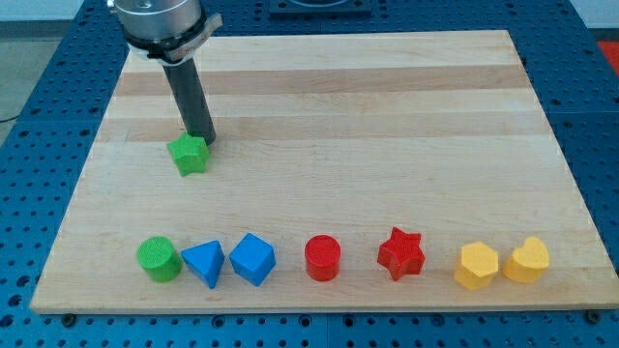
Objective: Push green star to the bottom left
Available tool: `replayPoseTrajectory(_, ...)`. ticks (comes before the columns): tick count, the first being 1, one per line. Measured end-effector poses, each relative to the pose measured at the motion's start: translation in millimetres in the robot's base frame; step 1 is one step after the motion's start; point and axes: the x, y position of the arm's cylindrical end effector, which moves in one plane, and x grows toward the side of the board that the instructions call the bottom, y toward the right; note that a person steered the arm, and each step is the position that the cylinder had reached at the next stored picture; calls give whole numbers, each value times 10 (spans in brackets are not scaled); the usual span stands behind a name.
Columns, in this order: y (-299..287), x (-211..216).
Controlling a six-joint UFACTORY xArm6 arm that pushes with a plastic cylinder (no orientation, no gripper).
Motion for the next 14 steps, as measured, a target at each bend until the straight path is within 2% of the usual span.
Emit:
replayPoseTrajectory(1, -1, 115)
replayPoseTrajectory(5, -606, 747)
replayPoseTrajectory(7, -1060, 892)
replayPoseTrajectory(8, -1065, 967)
replayPoseTrajectory(9, -1191, 816)
replayPoseTrajectory(10, -1111, 566)
replayPoseTrajectory(11, -726, 568)
replayPoseTrajectory(14, -855, 1299)
